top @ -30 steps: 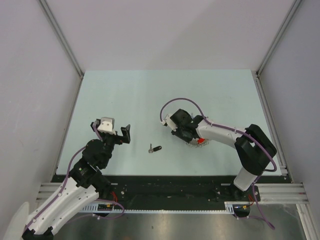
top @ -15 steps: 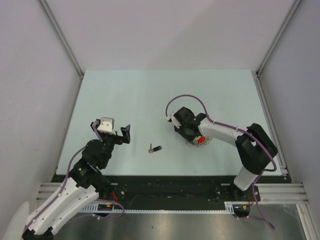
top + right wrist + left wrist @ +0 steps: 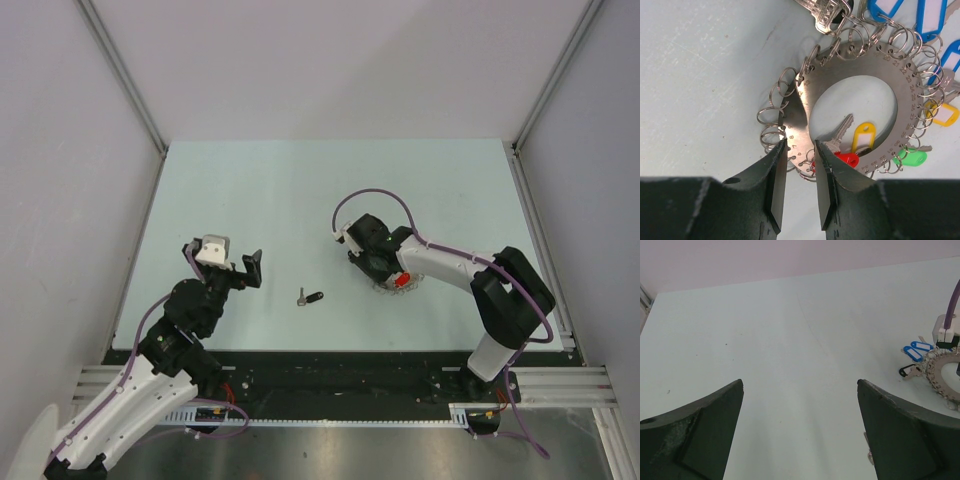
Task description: Put the keys on the keyring
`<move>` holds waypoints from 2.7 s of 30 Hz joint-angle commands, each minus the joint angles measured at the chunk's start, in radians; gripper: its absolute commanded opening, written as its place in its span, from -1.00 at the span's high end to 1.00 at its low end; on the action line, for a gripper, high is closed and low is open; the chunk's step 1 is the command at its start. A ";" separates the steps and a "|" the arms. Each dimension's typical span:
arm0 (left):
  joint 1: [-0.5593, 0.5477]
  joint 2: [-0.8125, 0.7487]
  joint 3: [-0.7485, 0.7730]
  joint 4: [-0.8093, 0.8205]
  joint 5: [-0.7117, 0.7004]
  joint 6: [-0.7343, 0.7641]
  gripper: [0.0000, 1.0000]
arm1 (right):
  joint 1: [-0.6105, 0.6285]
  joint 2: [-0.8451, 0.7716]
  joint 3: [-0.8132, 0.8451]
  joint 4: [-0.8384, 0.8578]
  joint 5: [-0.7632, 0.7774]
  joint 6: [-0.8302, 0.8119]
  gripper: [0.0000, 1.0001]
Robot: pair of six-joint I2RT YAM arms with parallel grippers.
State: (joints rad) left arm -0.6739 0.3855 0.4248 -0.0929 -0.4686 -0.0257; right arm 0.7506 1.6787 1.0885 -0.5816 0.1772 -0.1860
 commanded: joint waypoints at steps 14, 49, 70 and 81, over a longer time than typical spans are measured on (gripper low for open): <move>0.005 0.000 0.031 0.007 0.015 0.013 -1.00 | 0.012 0.006 -0.021 -0.027 0.019 0.036 0.34; 0.005 0.001 0.032 0.005 0.012 0.015 -1.00 | 0.041 0.047 -0.004 0.135 -0.127 0.118 0.35; 0.005 -0.008 0.032 0.005 0.013 0.015 -1.00 | 0.035 0.058 -0.019 0.138 -0.010 0.226 0.40; 0.005 -0.010 0.032 0.009 0.019 0.015 -1.00 | 0.032 0.009 -0.151 0.287 -0.019 0.434 0.44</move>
State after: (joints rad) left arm -0.6739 0.3851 0.4248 -0.0929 -0.4660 -0.0250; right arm 0.7822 1.7081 0.9813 -0.3527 0.1356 0.1432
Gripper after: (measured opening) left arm 0.996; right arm 0.284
